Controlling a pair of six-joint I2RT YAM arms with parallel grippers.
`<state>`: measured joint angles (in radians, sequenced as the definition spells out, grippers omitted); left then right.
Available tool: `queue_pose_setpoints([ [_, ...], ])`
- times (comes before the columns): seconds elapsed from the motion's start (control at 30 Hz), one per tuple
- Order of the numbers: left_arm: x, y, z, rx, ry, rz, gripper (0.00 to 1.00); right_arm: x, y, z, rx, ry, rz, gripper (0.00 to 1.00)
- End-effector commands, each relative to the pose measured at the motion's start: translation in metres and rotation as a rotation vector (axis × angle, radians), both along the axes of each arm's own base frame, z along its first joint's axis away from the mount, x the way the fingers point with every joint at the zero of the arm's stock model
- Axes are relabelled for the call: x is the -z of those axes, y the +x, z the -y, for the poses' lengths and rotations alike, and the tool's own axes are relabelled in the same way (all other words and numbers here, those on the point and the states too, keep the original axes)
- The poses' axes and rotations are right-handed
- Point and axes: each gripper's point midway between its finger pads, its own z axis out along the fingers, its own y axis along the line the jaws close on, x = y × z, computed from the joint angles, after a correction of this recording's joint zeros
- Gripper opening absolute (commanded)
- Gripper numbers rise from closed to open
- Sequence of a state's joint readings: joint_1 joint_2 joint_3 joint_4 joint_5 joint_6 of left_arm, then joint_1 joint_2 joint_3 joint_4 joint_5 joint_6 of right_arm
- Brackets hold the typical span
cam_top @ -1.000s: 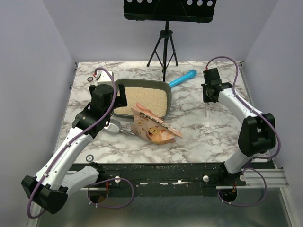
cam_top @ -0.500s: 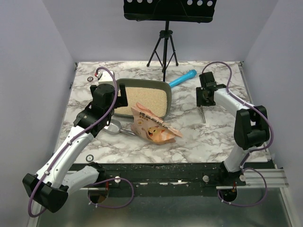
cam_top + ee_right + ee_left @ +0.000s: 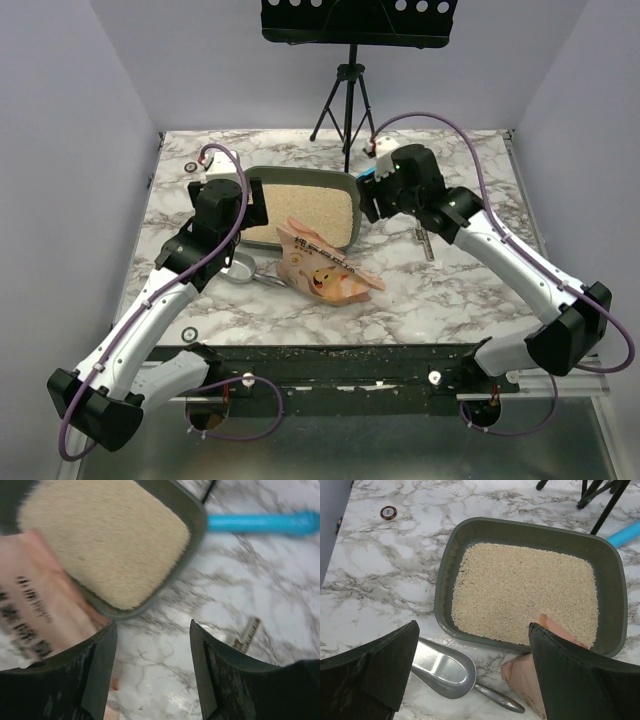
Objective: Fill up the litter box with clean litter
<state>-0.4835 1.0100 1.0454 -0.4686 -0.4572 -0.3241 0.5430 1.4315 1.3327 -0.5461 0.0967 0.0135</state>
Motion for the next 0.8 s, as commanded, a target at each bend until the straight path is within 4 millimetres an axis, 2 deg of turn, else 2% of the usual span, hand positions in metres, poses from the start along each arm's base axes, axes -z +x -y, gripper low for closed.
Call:
queue_pose_setpoints([
  [0.0,-0.017,-0.004,-0.024,-0.117,-0.007,0.075,0.98,-0.034,-0.041,-0.066,-0.344,0.001,0.074,0.67],
  [0.07,-0.020,-0.008,-0.038,-0.192,0.010,0.084,0.98,-0.039,-0.063,-0.093,-0.486,0.007,0.085,0.67],
  [0.13,-0.027,-0.014,-0.053,-0.263,0.026,0.095,0.98,-0.035,-0.083,-0.118,-0.615,0.002,0.073,0.67],
  [0.2,-0.036,-0.021,-0.064,-0.307,0.029,0.118,0.98,-0.028,-0.098,-0.139,-0.716,-0.023,0.057,0.67],
  [0.3,-0.040,-0.028,-0.085,-0.364,0.034,0.117,0.95,-0.015,-0.112,-0.169,-0.822,-0.058,0.036,0.67],
  [0.43,-0.019,-0.033,-0.100,-0.378,0.004,0.062,0.92,0.005,-0.131,-0.206,-0.935,-0.093,-0.008,0.67],
  [0.6,0.018,-0.038,-0.103,-0.393,-0.058,-0.019,0.92,0.026,-0.145,-0.247,-1.031,-0.125,-0.031,0.67],
  [0.77,0.020,-0.046,-0.110,-0.423,-0.089,0.021,0.93,0.055,-0.143,-0.269,-1.050,-0.159,-0.073,0.68],
])
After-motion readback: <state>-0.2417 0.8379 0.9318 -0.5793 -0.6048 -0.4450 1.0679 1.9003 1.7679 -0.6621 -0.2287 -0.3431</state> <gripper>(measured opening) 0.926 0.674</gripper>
